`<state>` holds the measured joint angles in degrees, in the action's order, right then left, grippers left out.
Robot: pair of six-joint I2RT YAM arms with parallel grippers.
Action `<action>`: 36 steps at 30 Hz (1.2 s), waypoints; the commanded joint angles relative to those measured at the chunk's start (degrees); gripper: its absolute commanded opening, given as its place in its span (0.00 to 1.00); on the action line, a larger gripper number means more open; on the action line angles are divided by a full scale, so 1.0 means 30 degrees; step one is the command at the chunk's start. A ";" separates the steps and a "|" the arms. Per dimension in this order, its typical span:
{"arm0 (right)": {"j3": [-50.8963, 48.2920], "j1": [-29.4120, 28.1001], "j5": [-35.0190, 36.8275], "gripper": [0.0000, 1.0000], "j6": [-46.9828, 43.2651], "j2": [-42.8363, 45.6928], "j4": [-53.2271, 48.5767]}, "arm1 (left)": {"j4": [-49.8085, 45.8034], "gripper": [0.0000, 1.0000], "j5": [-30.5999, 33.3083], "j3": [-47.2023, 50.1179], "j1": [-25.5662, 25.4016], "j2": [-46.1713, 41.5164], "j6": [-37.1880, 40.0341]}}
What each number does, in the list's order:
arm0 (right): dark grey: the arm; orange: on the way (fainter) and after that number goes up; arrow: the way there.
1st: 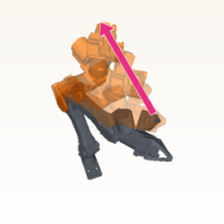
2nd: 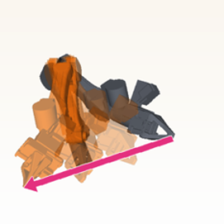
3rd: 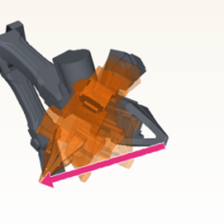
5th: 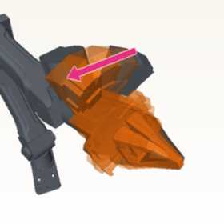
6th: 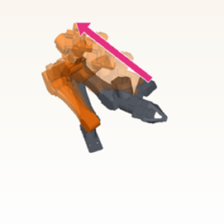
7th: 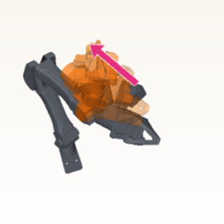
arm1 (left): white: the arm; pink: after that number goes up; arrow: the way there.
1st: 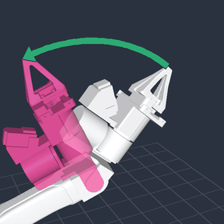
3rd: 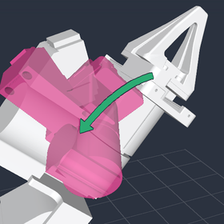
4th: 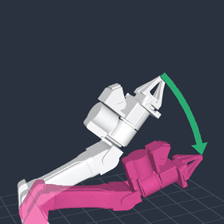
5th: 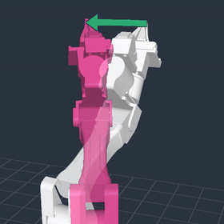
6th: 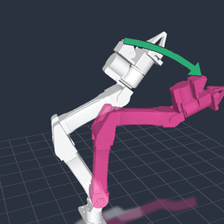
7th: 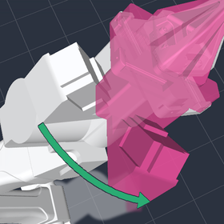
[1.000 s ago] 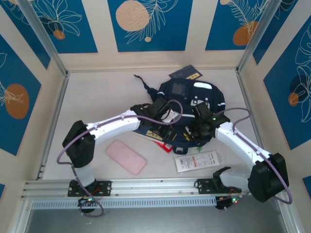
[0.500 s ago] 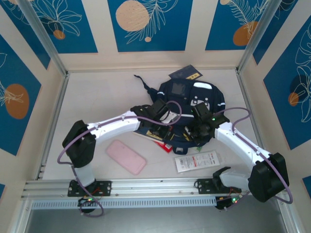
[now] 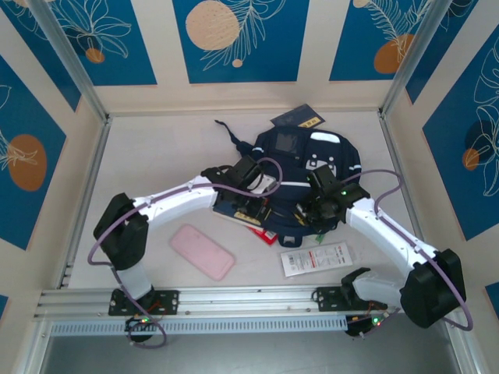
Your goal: Pack the student bag
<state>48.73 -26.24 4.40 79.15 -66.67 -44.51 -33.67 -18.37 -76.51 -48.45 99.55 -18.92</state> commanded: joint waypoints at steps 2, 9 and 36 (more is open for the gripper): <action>0.0679 0.0204 0.1294 0.00 -0.1284 0.1089 -0.0972 | -0.1114 0.00 0.1562 0.0650 0.1129 -0.0805 0.0200; 0.1368 0.0791 0.1477 0.00 -0.1410 0.2519 -0.1682 | -0.0647 0.00 0.2306 0.0454 0.2542 -0.0595 -0.0825; 0.6573 0.7940 -0.5013 0.00 -0.3646 0.2443 -0.0699 | -0.1682 0.00 -0.0384 -1.1122 0.5726 0.9308 -0.1075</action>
<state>63.94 -2.96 -7.60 70.35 -58.70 -50.68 -38.98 -18.90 -107.07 -32.71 124.42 -20.93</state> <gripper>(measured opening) 0.072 0.040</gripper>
